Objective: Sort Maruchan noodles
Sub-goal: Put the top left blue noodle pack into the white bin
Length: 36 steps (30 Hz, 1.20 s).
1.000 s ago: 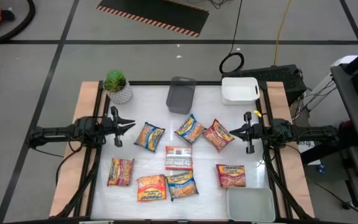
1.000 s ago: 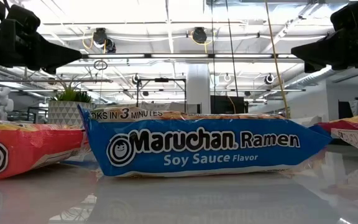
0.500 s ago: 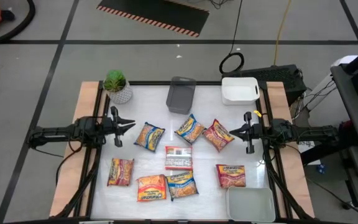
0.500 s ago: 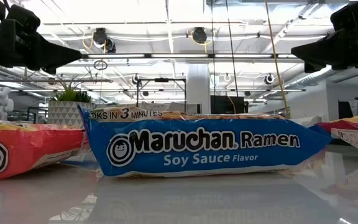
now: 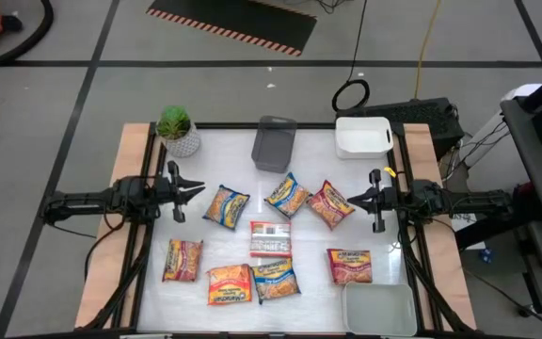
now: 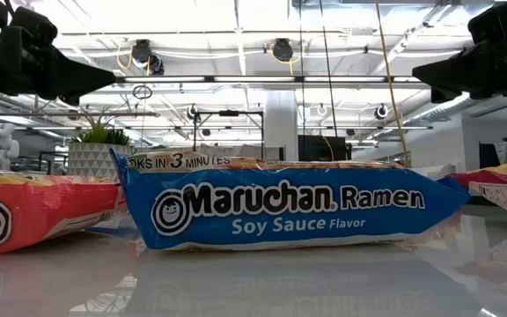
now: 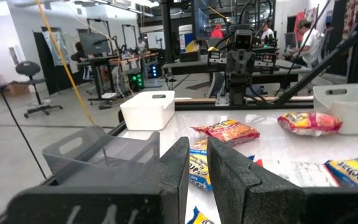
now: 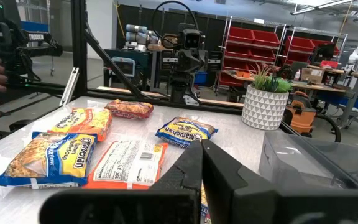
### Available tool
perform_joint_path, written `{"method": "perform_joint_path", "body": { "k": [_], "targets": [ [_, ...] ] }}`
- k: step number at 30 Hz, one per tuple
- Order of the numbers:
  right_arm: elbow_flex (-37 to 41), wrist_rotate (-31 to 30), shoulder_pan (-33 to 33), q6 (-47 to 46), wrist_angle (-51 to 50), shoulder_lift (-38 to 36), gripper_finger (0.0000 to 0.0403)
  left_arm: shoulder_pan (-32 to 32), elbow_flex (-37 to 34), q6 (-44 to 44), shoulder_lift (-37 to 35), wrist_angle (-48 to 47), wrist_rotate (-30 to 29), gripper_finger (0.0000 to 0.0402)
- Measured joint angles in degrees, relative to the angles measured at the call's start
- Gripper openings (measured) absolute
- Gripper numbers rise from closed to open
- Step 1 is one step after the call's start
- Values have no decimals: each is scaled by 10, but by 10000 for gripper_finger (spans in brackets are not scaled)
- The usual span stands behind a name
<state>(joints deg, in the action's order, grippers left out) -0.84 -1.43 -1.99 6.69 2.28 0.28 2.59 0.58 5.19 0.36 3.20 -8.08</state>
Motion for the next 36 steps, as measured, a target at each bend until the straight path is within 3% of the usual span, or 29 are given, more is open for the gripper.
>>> {"method": "perform_joint_path", "body": {
  "k": [16,27,32,36],
  "targets": [
    [0,0,0,0,0,0,0,0,0,-2,0,10,0,65],
    [0,0,0,0,0,0,0,0,0,134,0,15,-3,65],
    [0,0,0,35,0,0,0,0,0,198,0,60,-59,65],
    [0,-20,0,95,3,0,0,0,0,177,0,135,-85,65]
  ]
}}
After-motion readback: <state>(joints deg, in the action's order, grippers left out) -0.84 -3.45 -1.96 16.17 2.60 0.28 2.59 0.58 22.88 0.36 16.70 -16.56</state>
